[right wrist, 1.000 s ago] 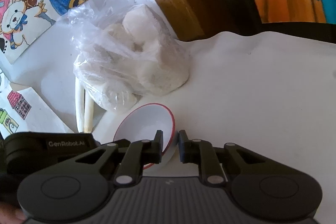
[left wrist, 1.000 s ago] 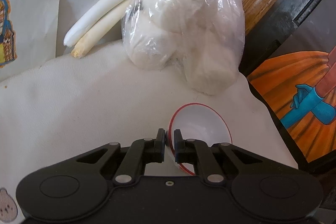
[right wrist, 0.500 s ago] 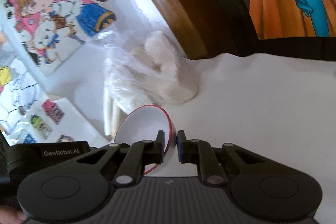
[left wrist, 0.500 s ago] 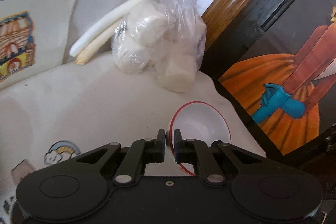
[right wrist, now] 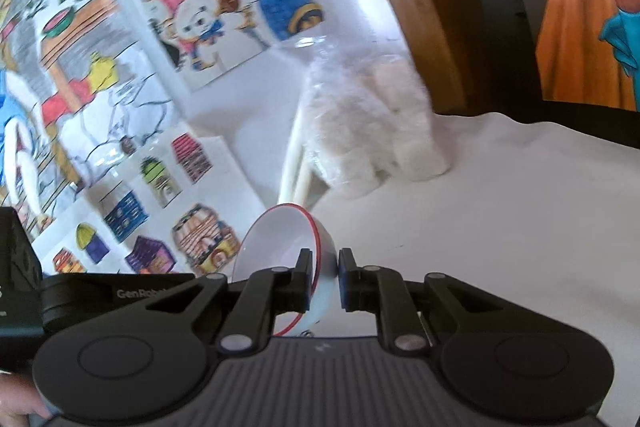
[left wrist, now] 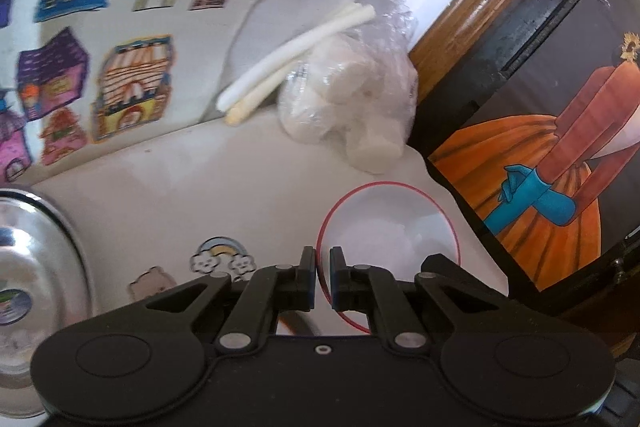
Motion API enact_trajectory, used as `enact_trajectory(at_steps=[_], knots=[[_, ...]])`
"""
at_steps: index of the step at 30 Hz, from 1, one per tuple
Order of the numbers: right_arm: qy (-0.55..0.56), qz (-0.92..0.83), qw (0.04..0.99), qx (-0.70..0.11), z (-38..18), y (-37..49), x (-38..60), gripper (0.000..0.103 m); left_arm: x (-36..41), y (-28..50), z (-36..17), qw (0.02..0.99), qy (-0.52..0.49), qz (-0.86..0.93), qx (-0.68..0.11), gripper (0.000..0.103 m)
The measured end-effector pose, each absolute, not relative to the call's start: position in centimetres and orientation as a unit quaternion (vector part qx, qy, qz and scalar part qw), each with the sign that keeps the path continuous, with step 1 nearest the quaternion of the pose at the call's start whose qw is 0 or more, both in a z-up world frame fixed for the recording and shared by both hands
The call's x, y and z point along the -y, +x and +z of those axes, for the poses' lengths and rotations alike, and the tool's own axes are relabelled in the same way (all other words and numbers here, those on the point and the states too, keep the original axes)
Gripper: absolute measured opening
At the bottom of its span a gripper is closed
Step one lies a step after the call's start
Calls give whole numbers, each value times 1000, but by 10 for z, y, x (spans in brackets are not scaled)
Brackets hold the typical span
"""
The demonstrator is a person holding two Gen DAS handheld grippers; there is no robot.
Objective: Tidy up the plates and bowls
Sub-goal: 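Lift the second white bowl with both tools and carry it toward the steel bowl, then lower the white bowl into the steel bowl onto the first white bowl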
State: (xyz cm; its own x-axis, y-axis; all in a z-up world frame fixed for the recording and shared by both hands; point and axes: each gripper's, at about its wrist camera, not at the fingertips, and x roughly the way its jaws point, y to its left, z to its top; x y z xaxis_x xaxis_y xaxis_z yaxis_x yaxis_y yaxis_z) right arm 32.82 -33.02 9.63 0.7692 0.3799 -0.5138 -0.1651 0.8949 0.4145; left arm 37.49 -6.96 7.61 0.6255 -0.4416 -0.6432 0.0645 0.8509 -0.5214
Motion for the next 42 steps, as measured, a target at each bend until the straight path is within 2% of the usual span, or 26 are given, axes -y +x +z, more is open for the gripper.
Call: enact_trajectory(at_steps=[13,42], knots=[[149,177,912,-338,86,311,299,15,34,354,66,863,-223,-141,-431,6],[147,201,890,-382,52,310,299,15,32,343,46,858,-191,-128,-459,6]])
